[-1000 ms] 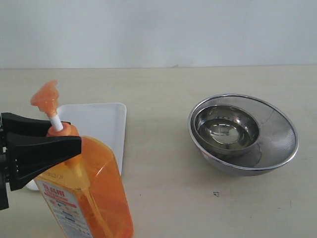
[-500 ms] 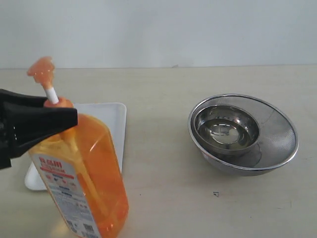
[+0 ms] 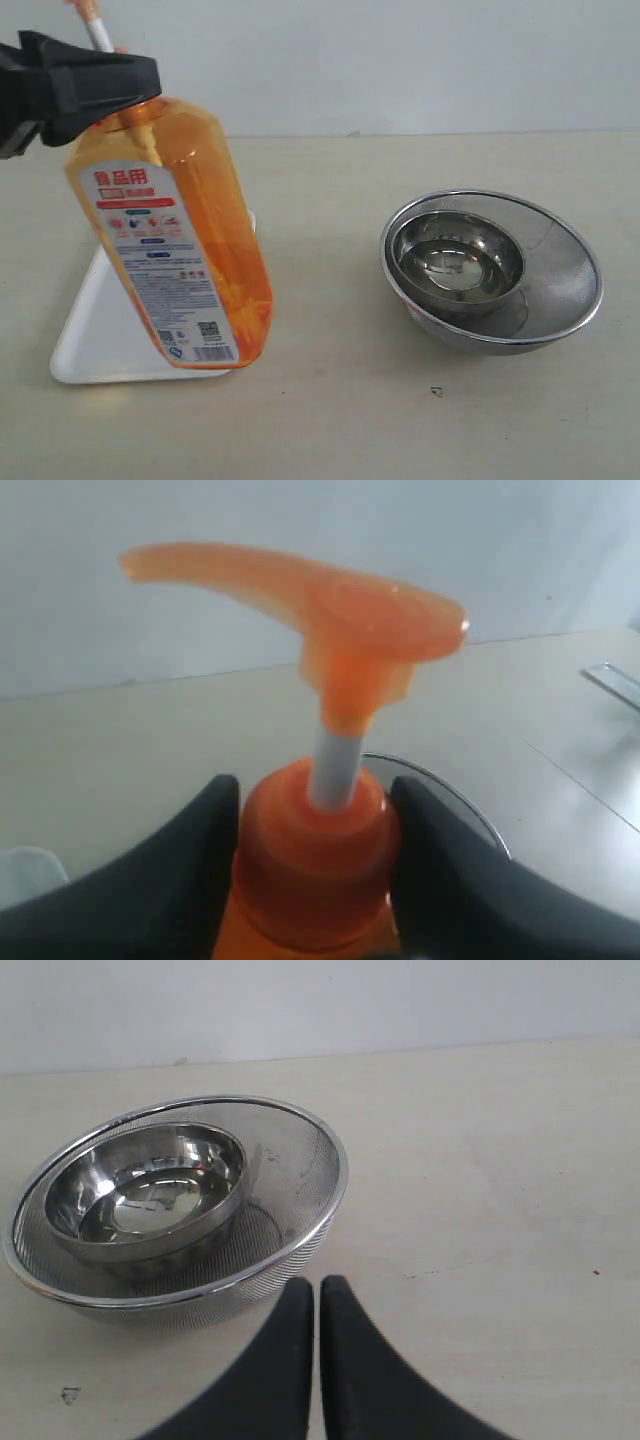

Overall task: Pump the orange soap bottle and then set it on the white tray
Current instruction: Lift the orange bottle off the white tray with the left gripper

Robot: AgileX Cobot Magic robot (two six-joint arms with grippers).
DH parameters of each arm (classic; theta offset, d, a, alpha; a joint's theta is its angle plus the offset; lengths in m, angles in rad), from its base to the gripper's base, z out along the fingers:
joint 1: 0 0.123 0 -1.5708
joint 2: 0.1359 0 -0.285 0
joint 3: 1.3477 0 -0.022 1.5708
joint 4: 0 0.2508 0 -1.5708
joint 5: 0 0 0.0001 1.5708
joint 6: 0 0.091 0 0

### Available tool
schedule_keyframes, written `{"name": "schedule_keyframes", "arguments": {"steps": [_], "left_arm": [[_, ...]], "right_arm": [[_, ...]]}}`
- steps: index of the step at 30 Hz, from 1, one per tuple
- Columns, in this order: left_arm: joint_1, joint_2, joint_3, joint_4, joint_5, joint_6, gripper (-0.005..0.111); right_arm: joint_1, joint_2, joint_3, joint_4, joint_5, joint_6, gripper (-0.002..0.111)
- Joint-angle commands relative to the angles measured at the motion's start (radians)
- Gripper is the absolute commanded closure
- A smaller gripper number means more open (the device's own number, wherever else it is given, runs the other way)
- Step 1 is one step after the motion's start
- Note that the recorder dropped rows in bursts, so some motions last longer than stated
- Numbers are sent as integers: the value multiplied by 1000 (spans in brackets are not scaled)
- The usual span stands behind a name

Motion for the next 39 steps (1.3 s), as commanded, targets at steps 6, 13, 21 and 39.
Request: {"name": "schedule_keyframes", "arguments": {"steps": [6,13,21,39], "left_arm": [[-242,273,-242,-57,-390,-133,102],[-332,414,-356,-57,-628,-192,102],[-380,486,-423,-57,-753,-291,102],[-603,646,-515,24,-1306,-473,102]], "right_arm": [[-2,-4,0,-3,-11,0,109],[-2,-4,0,-3,-11,0,109],[-2,-4,0,-3,-11,0,109],[-2,-4,0,-3,-11,0,109]]}}
